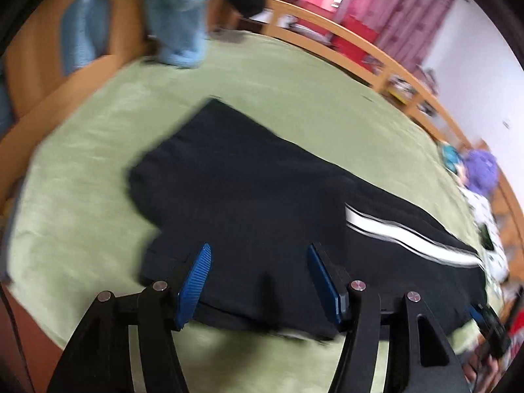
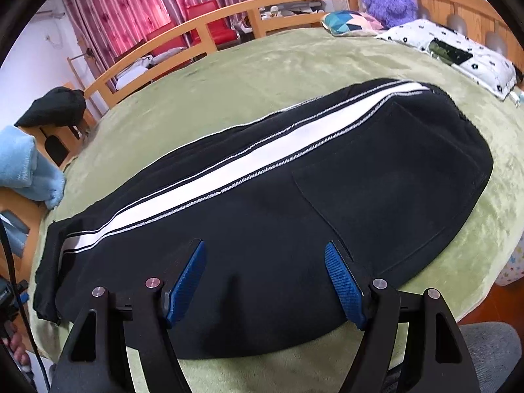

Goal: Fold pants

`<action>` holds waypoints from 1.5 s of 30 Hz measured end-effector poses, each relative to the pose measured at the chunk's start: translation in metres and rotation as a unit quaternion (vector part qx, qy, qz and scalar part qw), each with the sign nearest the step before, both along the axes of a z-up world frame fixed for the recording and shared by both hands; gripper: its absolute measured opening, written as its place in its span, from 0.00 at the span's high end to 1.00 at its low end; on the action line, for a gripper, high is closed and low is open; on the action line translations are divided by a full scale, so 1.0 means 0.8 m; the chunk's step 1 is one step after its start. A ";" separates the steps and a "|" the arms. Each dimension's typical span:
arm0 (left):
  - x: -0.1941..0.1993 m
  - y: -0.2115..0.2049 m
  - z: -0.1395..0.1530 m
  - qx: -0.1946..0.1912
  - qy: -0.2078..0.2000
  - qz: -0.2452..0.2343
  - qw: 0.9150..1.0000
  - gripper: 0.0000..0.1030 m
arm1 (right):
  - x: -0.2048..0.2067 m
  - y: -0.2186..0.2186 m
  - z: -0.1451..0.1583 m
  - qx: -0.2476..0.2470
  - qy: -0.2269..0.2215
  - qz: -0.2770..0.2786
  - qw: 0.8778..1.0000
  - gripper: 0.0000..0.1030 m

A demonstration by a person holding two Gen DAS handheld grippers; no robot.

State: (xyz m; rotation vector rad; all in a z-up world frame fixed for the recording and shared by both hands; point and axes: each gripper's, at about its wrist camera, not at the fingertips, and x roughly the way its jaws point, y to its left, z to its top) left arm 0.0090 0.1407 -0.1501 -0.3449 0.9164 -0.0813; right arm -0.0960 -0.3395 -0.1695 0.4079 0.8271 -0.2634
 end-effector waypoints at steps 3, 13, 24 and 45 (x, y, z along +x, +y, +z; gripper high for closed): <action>-0.006 -0.045 -0.006 -0.003 0.002 -0.037 0.999 0.33 | -0.006 -0.007 0.000 0.006 -0.005 0.001 1.000 0.28; 0.001 -0.122 -0.051 0.168 0.051 -0.023 0.984 0.62 | -0.043 -0.030 0.017 -0.005 -0.026 -0.010 1.000 0.28; 0.053 -0.064 0.072 0.170 -0.070 -0.003 0.983 0.94 | -0.012 -0.051 0.020 0.015 -0.041 -0.004 0.999 0.28; 0.248 0.042 0.045 0.111 -0.028 0.028 0.993 0.93 | 0.104 -0.041 0.018 -0.023 -0.017 -0.014 0.999 0.28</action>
